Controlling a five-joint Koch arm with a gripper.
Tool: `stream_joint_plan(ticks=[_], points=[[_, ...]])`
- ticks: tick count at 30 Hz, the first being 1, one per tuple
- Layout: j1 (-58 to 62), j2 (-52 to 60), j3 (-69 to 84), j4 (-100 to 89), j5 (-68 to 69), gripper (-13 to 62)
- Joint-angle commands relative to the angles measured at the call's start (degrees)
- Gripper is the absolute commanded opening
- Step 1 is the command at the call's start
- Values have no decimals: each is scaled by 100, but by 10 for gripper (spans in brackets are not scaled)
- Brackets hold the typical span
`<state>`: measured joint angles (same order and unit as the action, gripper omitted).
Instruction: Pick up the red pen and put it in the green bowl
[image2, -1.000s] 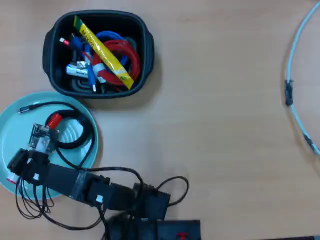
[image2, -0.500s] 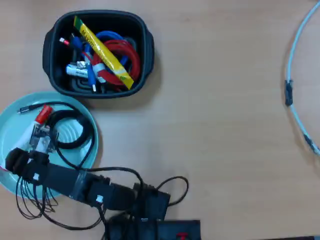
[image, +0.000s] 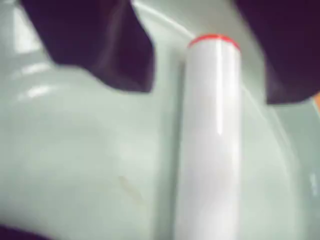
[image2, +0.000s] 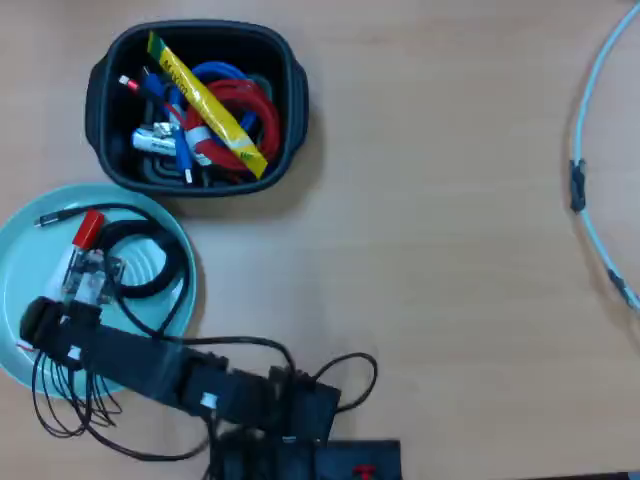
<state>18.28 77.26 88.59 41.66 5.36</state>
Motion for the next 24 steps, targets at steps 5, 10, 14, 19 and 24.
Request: stream_joint_plan(ticks=[5,10,14,19,24], points=[[545,817,-2338,2892,-316,216],[1406,844,-2593,3779,-554,218],[2584,861,-2083,3858,-580,218],[4069,879,-1143,3841,-501,218],[5063,958,-782,3858,-413,218]])
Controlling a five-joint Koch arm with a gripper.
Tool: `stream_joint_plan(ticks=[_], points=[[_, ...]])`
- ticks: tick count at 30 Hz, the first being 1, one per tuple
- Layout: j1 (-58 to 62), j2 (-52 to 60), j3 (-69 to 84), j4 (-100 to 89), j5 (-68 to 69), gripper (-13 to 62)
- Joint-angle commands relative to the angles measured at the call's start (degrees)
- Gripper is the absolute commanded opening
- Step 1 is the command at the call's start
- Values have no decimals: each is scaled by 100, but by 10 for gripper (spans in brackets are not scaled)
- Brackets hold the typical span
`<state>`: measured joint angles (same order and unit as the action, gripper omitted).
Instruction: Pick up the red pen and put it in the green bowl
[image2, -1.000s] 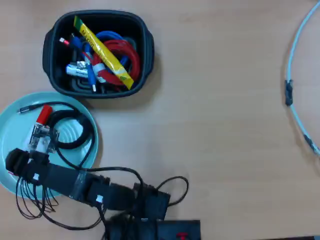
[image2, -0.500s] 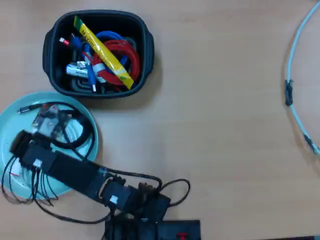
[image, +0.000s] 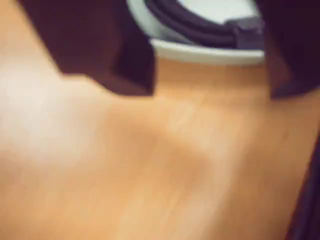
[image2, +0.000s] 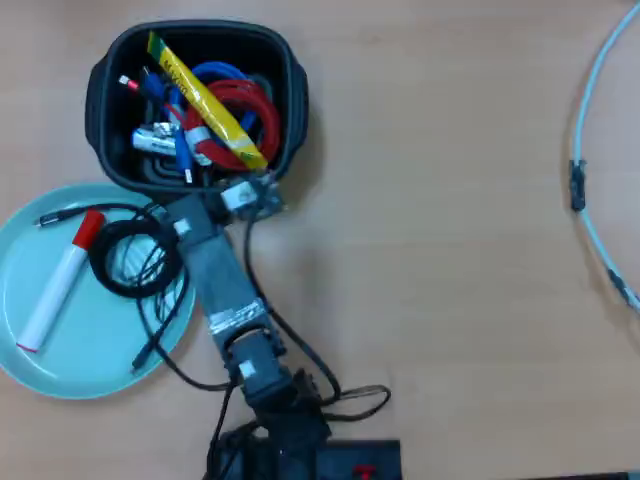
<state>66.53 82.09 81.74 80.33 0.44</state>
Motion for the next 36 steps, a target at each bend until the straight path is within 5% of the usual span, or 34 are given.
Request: stream_joint_plan(ticks=[1,11,24,36], points=[[413,466,-44,-9,88,218],[1837,721,1318,-536,70,218],[2206,2347,6240,-5546,79,221],[2241,2294,7172,-6521,105,223]])
